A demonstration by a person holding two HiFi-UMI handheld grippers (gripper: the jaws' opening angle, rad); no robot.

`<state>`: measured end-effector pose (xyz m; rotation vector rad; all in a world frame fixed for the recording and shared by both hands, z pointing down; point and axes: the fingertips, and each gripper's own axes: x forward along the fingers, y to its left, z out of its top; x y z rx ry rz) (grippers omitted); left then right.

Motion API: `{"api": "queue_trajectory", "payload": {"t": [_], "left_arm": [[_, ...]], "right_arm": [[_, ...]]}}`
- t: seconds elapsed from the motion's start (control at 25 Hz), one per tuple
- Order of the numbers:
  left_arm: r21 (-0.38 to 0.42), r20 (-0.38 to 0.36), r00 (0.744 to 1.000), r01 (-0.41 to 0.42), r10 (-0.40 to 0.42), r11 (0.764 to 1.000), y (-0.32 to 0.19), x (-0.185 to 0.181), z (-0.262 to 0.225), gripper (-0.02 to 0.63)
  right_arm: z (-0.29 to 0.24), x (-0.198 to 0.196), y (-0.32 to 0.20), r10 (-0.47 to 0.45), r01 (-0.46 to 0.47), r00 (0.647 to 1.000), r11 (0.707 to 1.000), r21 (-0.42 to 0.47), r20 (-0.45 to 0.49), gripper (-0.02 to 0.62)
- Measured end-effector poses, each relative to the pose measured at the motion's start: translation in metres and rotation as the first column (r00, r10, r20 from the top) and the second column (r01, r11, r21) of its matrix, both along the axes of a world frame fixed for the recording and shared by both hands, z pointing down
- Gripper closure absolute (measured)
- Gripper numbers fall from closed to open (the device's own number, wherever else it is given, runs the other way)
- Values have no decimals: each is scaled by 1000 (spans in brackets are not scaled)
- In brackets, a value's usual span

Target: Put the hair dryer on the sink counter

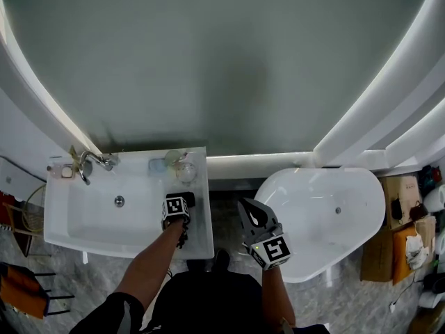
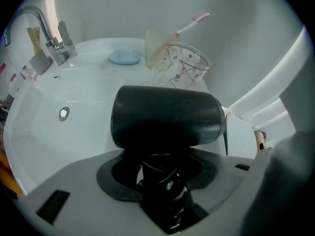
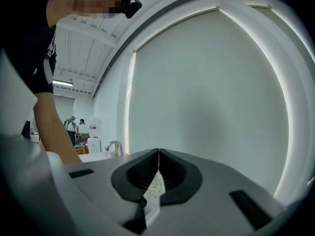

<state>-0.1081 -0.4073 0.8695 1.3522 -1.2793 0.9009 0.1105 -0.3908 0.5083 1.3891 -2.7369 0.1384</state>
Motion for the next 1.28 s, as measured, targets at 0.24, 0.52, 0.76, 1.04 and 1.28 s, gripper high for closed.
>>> {"api": "queue_trajectory", "payload": {"t": [0.24,0.52,0.76,1.04,1.28], "left_arm": [[6,-27,999,25,-25,1000,-4,1,1,382],[3,-57,998,25,-25,1000,-5,1,1,382],[6,-25,1000,3,-3,1000,-5,2,1,382],[12,-56,998,9,-8,1000,-3,4,-1,382],[19,-97,995,27,-25,999,-2,3,-3,382]], "right_arm": [[2,-5,-1,-6,6,1000,1000,-22,8,568],[4,-6,1,-10,10,1000,1000,-21,9,566],[8,-1,3,-6,6,1000,1000,-26,-4,566],[5,-1,5,-6,7,1000,999,-33,14,566],[14,-4,5,-18,19,1000,999,-48,7,566]]}}
